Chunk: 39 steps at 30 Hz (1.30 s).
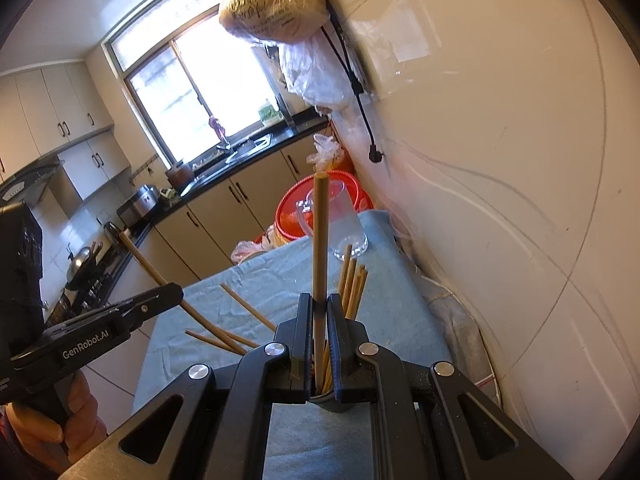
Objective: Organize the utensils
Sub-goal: 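Lower the chopstick into the black holder and open the right gripper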
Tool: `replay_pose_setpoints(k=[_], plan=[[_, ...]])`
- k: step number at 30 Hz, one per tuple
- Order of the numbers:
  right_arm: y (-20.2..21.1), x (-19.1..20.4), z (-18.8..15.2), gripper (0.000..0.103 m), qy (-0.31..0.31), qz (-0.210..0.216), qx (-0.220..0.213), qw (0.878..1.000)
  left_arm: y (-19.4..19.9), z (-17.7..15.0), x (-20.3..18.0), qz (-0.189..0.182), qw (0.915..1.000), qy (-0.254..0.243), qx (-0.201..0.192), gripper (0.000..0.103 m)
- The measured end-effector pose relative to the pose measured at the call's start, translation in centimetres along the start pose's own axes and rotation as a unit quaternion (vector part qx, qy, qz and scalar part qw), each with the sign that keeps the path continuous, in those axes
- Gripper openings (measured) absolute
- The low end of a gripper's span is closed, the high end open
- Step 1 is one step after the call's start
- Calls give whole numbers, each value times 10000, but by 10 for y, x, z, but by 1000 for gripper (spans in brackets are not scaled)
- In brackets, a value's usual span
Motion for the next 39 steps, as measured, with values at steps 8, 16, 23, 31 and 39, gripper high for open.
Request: replay_pose_setpoints(k=[8, 16, 23, 31, 39], plan=[[-19, 1, -8, 8, 91, -40, 190, 9998, -16, -3, 0, 109, 9999, -70, 105, 6], [-37, -2, -16, 8, 141, -113, 409, 9990, -30, -6, 3, 137, 9996, -59, 228, 7], [-55, -4, -22, 8, 170, -184, 581, 9980, -38, -9, 5, 179, 9994, -79, 285, 7], [-69, -6, -27, 8, 145, -230, 731, 9970, -45, -13, 7, 240, 9991, -87, 347, 8], [-82, -12, -31, 8, 85, -283, 867, 9958, -50, -16, 9, 281, 9987, -69, 410, 8]])
Point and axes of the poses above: each gripper's, at about its wrist camera, not at the fingertips, and y roughly against the way its jaws point, x to its left, z to its top, the point moved 5 cm from there along -y, roughly the way its jaws point, and after that the axes turned 7 degrees about -y, right-handed, at the moved point
